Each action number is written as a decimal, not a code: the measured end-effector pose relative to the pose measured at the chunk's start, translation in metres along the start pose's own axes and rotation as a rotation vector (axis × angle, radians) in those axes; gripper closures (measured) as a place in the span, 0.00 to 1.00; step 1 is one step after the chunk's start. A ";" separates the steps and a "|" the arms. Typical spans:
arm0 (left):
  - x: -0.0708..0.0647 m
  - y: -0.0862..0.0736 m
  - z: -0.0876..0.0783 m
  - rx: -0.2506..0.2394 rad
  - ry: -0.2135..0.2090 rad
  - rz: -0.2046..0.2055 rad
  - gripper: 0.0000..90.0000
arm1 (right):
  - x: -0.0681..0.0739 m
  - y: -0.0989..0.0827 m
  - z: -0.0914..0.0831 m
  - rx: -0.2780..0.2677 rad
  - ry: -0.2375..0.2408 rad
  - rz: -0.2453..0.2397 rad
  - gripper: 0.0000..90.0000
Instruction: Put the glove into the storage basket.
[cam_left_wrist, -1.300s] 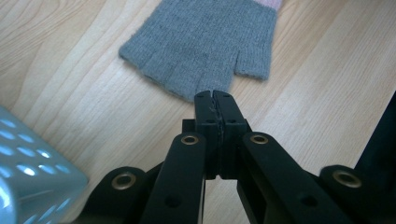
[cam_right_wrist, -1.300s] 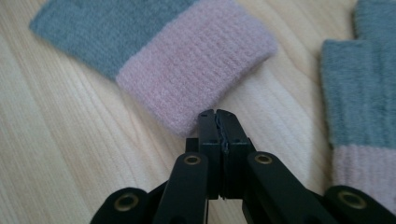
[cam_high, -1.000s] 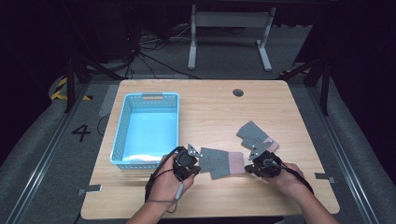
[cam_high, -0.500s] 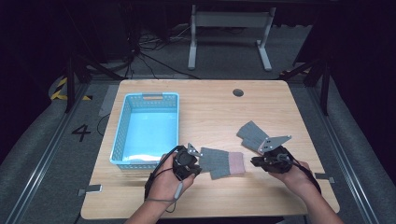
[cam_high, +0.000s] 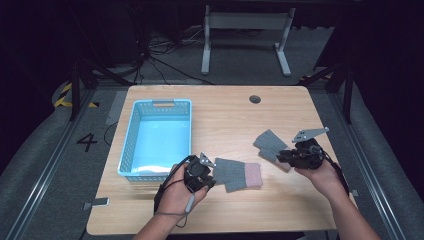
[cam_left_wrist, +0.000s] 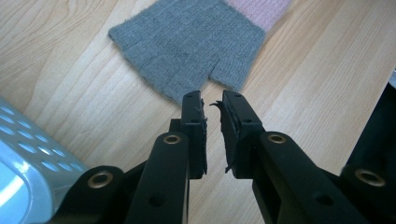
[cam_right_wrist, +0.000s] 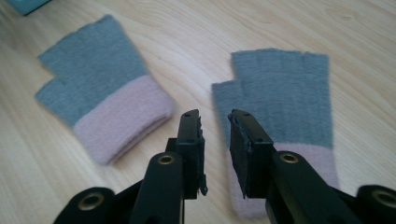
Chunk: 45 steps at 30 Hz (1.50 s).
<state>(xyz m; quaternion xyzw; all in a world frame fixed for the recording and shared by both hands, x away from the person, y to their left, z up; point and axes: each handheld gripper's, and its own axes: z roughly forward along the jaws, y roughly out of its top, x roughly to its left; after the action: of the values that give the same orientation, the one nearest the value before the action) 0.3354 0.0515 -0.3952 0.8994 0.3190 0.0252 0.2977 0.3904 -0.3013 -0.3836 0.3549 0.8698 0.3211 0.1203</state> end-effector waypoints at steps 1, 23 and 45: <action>0.000 0.000 0.001 0.002 -0.002 0.000 0.86 | -0.007 0.003 0.001 0.008 -0.009 0.008 0.81; 0.002 -0.003 0.000 0.063 -0.048 -0.009 0.77 | -0.053 0.010 0.055 0.198 -0.078 0.085 0.65; 0.003 -0.005 -0.003 0.058 -0.045 -0.018 0.76 | -0.051 0.011 0.068 0.231 -0.121 0.096 0.94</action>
<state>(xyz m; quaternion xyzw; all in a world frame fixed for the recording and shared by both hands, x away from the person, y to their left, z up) 0.3341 0.0577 -0.3958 0.9051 0.3210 -0.0070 0.2786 0.4630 -0.2981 -0.4297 0.4262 0.8741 0.2024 0.1154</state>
